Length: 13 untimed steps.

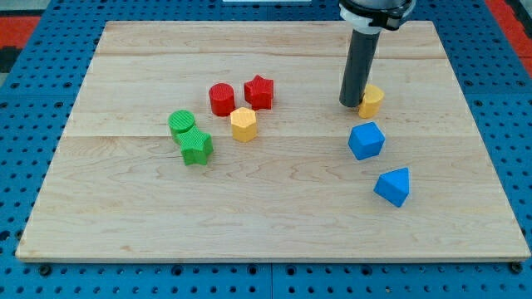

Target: Place the red star on the top of the yellow heart

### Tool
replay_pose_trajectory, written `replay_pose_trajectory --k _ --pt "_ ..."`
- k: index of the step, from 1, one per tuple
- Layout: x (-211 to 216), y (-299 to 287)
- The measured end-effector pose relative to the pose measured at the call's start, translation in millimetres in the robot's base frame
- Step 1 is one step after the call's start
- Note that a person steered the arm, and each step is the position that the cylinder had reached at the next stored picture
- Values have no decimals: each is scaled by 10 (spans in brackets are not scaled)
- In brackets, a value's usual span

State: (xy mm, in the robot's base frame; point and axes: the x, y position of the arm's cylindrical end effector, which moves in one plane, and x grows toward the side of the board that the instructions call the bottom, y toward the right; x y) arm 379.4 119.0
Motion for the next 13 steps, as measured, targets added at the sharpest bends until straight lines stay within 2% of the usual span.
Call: replay_pose_trajectory --k 1,2,3,4,5,6,7,8,9,10,11,13 --pt "173 -868" --pt "169 -1934" --pt "-193 -1802" --pt "-337 -1400" --pt "-277 -1248" --pt "-170 -1411" --pt "79 -1235" --pt "-83 -883" --pt "-372 -254" --pt "-512 -334" --pt "-581 -851" --pt "-866 -295"
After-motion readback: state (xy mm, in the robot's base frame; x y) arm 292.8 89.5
